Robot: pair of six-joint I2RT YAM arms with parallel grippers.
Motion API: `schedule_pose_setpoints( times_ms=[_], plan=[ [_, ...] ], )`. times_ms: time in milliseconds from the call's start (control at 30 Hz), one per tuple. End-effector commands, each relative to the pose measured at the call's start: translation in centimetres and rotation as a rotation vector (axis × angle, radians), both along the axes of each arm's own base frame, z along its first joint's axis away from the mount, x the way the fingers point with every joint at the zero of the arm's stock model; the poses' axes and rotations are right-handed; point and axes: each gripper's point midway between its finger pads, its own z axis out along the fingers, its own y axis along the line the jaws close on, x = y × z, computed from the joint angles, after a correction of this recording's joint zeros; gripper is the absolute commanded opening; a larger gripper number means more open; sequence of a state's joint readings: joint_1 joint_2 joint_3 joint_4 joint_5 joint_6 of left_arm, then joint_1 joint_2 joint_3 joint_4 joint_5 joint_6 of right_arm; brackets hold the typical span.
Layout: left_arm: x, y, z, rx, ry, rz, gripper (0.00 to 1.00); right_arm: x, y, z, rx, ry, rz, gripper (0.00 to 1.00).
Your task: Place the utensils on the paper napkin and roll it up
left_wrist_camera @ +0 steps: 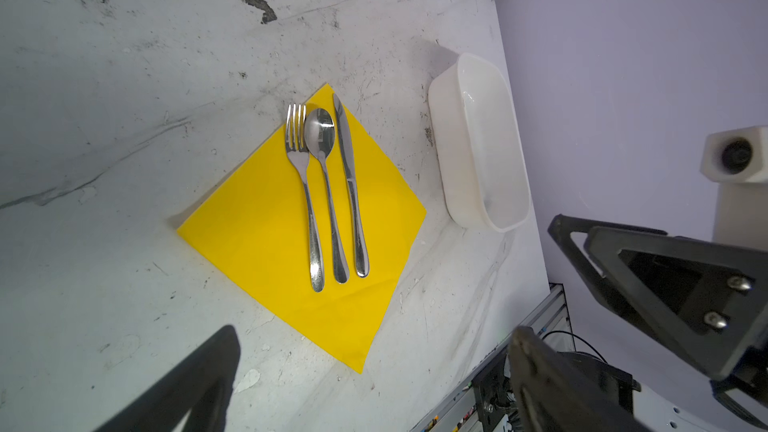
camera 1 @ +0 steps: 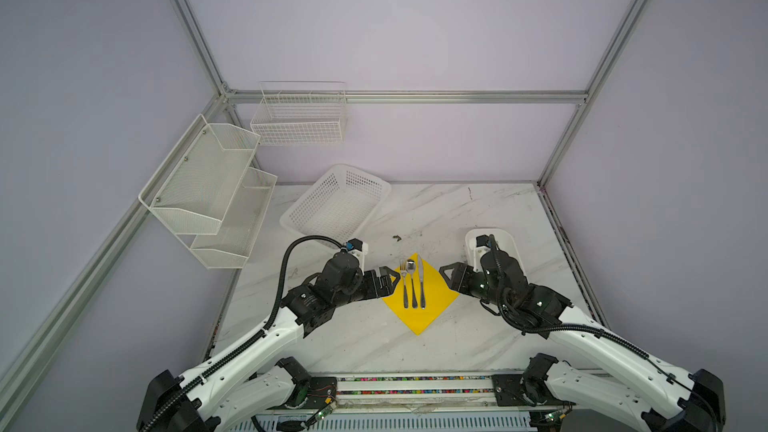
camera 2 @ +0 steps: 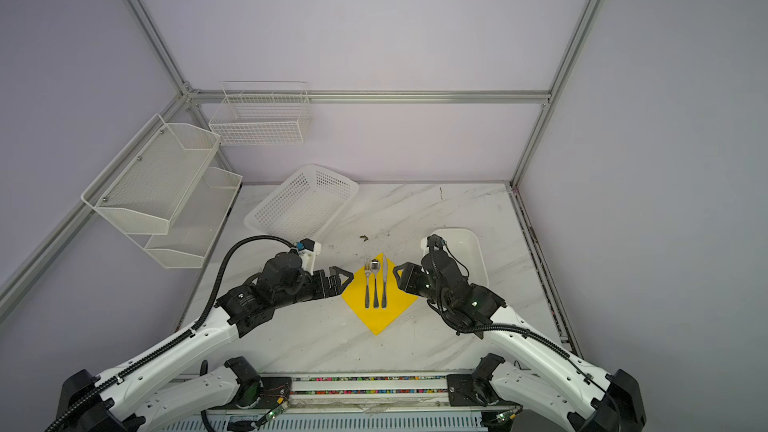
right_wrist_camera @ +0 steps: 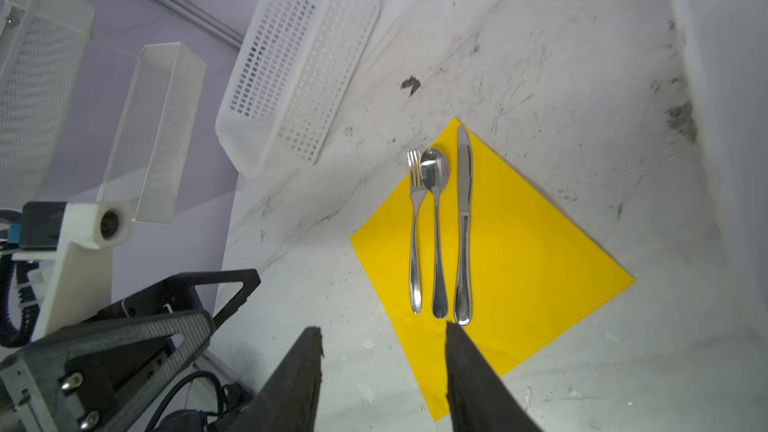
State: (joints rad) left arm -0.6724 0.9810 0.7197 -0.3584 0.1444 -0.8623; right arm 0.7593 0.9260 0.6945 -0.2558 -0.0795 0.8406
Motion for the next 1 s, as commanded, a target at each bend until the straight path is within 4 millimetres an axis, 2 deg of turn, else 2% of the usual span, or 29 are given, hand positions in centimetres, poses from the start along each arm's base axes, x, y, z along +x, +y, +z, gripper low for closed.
schedule_pose_setpoints(
  times_ms=[0,133,267,500,700,833,967],
  plan=[
    [-0.9,-0.8,-0.9,-0.032,0.023,-0.041,1.00,-1.9,2.1,-0.8,0.146,0.105,0.078,0.45],
    [-1.5,-0.9,-2.0,-0.023,0.046,-0.069,0.99,-3.8,3.1,-4.0,0.178,0.253,0.101,0.41],
    [-1.7,-0.9,-2.9,-0.013,0.058,-0.074,0.98,-5.2,2.9,-5.3,0.159,0.298,0.060,0.41],
    [-1.5,-1.5,-3.7,-0.007,0.084,-0.094,0.97,-7.9,5.0,-8.8,0.143,0.405,0.060,0.42],
    [-1.3,-1.8,-3.9,0.001,0.092,-0.099,0.96,-8.9,6.8,-10.7,0.129,0.441,0.084,0.44],
    [-1.4,-1.8,-4.2,0.007,0.097,-0.109,0.96,-9.1,6.2,-12.2,0.112,0.462,0.055,0.45],
    [-1.7,-2.3,-4.9,0.011,0.124,-0.137,0.96,-9.1,5.9,-12.9,0.164,0.476,0.027,0.45]
  ],
)
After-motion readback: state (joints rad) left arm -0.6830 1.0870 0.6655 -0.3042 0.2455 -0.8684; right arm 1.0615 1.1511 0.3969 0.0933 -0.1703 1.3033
